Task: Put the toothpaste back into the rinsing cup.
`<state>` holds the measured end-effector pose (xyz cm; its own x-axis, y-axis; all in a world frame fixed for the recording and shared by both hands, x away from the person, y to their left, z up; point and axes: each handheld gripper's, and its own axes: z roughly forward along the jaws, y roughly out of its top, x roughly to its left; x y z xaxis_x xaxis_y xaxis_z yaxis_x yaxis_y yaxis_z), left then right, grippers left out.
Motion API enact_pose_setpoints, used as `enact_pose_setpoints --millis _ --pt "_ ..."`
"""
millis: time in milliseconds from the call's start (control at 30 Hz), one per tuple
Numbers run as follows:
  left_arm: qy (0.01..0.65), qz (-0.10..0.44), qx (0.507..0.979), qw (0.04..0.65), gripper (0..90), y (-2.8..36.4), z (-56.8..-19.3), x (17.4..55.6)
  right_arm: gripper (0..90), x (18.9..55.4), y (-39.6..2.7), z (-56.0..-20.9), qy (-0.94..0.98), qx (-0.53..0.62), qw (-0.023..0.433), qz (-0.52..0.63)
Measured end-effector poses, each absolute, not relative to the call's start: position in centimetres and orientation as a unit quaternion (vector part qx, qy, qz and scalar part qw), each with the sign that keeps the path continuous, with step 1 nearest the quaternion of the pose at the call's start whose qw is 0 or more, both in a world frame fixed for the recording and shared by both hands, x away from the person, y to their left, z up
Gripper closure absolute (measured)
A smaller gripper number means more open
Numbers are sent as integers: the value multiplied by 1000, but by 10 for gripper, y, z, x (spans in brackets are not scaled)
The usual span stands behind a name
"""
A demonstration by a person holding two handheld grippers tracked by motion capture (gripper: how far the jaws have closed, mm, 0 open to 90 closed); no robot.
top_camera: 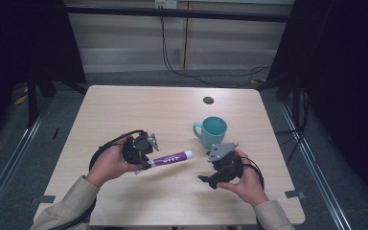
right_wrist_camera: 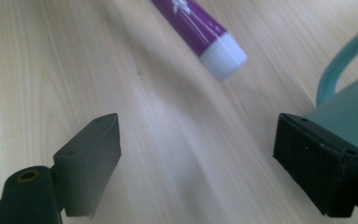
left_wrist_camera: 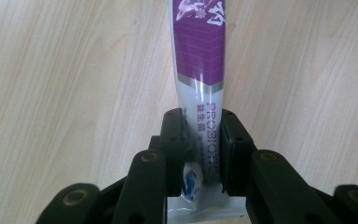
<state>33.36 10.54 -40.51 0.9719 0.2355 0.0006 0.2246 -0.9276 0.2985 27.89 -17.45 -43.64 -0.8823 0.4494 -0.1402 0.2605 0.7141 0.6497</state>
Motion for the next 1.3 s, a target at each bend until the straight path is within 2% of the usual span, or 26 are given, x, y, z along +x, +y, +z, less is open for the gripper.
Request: enact_pose_setpoints --millis 200,567,1200,1300 --pt "105 19 981 161 751 96 -405 332 158 286 -155 -428 926 159 147 309" --pt "89 10 982 168 752 84 -404 328 271 290 -124 -428 941 97 149 286" --pt "66 -1 982 178 751 71 -407 325 393 296 -116 -427 954 61 133 263" --pt "65 -3 980 186 751 70 -407 324 445 297 -115 -428 956 59 125 258"
